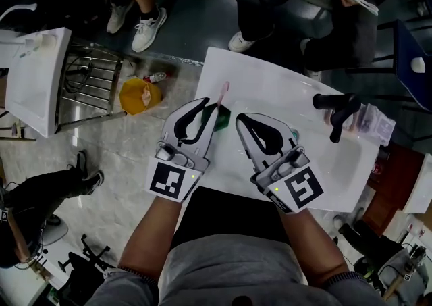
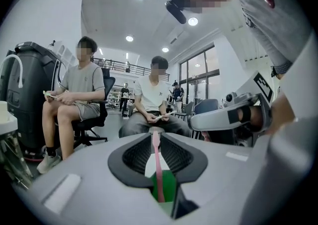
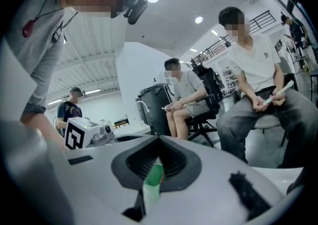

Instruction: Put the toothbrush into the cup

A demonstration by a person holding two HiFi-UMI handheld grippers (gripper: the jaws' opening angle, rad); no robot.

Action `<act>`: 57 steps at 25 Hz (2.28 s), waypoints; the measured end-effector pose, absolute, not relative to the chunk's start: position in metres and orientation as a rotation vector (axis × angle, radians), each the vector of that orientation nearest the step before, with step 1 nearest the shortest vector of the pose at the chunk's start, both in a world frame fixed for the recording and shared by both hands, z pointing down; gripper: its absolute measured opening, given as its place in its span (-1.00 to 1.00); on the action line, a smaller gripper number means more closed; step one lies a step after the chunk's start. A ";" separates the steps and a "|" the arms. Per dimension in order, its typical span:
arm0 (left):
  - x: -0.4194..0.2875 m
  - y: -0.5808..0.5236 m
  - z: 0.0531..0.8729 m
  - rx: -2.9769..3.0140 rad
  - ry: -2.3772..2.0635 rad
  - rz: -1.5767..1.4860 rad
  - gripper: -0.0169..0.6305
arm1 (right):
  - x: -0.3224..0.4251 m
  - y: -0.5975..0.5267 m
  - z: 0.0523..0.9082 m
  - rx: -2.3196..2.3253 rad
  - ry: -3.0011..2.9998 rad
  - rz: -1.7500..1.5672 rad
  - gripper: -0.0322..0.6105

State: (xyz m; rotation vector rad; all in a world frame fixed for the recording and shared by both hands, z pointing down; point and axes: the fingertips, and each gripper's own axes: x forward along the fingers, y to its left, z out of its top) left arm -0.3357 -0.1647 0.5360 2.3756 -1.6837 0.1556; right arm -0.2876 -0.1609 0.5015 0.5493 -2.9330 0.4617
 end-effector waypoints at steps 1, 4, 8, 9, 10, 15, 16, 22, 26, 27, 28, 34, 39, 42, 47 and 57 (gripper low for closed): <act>-0.336 -0.163 0.529 2.377 -1.692 0.152 -0.80 | -0.287 -0.160 0.497 0.541 -2.938 0.451 -0.86; -0.337 -0.156 0.509 2.374 -1.702 0.133 -0.82 | -0.287 -0.154 0.478 0.504 -2.955 0.399 -0.86; -0.334 -0.141 0.481 2.401 -1.698 0.108 -0.82 | -0.285 -0.142 0.451 0.471 -2.973 0.360 -0.86; -0.333 -0.136 0.474 2.408 -1.696 0.100 -0.82 | -0.284 -0.138 0.445 0.463 -2.976 0.358 -0.86; -0.332 -0.132 0.467 2.417 -1.691 0.092 -0.82 | -0.283 -0.135 0.439 0.455 -2.978 0.356 -0.86; -0.317 -0.111 0.432 2.475 -1.646 0.079 -0.88 | -0.278 -0.111 0.414 0.378 -2.990 0.321 -0.86; -0.314 -0.106 0.425 2.483 -1.637 0.074 -0.89 | -0.277 -0.105 0.411 0.358 -2.984 0.321 -0.86; -0.300 -0.086 0.388 2.502 -1.586 0.047 -0.92 | -0.272 -0.081 0.392 0.294 -2.952 0.315 -0.86; -0.290 -0.070 0.369 2.516 -1.545 0.030 -0.92 | -0.268 -0.072 0.372 0.280 -2.968 0.327 -0.86; -0.288 -0.066 0.366 2.521 -1.534 0.033 -0.92 | -0.266 -0.070 0.369 0.276 -2.968 0.321 -0.86; -0.286 -0.062 0.363 2.523 -1.526 0.036 -0.92 | -0.264 -0.068 0.365 0.271 -2.973 0.314 -0.86; -0.286 -0.051 0.348 2.536 -1.524 0.035 -0.92 | -0.259 -0.066 0.339 0.269 -3.003 0.278 -0.86; -0.286 -0.048 0.340 2.546 -1.529 0.033 -0.92 | -0.259 -0.064 0.325 0.265 -3.020 0.241 -0.86; -0.286 -0.048 0.335 2.550 -1.535 0.023 -0.92 | -0.258 -0.063 0.324 0.266 -3.011 0.232 -0.86; -0.284 -0.049 0.333 2.561 -1.532 0.021 -0.92 | -0.257 -0.059 0.322 0.257 -3.014 0.234 -0.86; -0.281 -0.051 0.332 2.567 -1.525 0.028 -0.92 | -0.253 -0.060 0.321 0.272 -3.004 0.221 -0.86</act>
